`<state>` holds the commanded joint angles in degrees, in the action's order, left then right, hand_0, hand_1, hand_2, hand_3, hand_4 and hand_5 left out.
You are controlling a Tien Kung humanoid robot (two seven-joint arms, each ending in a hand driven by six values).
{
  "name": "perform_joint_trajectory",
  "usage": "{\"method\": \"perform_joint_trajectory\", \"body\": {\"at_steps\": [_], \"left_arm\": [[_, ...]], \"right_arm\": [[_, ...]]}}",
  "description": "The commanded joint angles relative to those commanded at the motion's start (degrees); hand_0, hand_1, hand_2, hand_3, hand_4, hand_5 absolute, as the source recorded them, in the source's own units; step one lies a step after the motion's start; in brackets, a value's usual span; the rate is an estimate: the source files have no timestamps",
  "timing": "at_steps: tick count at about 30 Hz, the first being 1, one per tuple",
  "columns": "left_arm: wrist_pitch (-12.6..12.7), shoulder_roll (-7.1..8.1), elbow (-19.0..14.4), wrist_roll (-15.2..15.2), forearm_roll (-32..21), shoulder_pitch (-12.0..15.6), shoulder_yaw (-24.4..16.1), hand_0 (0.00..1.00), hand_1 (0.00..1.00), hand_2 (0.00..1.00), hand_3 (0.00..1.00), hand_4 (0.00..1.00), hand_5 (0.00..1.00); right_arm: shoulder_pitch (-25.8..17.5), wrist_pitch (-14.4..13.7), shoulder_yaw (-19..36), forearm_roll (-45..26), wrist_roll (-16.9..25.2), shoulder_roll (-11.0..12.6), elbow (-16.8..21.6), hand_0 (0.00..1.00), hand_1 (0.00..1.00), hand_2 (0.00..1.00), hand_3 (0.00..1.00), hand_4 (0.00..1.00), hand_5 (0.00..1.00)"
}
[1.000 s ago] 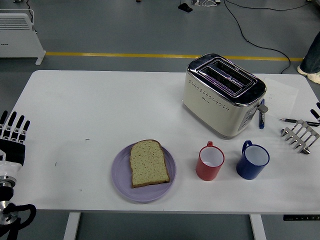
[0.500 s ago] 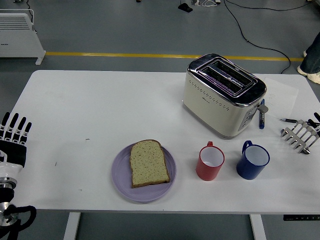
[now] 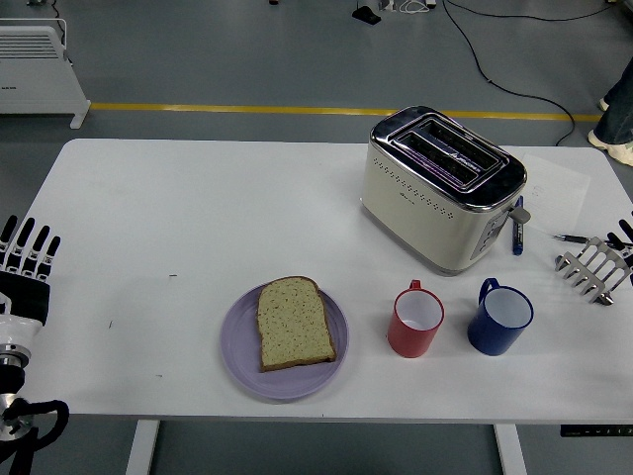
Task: Push plate across desktop,pick up the break from the machine,place the break in the plate
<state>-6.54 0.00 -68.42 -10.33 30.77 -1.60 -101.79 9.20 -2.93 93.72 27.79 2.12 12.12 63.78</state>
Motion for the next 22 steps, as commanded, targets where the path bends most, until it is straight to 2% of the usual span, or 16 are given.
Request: {"method": "perform_joint_trajectory", "body": {"at_steps": [11,22], "left_arm": [[0.86,0.0,-0.34,2.36,0.91,-0.4,-0.42,0.805,0.772,0.763,0.742,0.553,0.998],[2.81,0.0,-2.56,9.21,3.89,-0.89,-2.11,0.805,0.773,0.764,0.743,0.553,0.998]], "right_arm": [[0.16,0.94,0.06,0.64,-0.35,-0.09,-0.14,0.741,0.729,0.753,0.75,0.508,0.507],[0.32,1.59,-0.21,1.3,-0.7,-0.23,-0.34,0.739,0.727,0.751,0.746,0.508,0.506]]}}
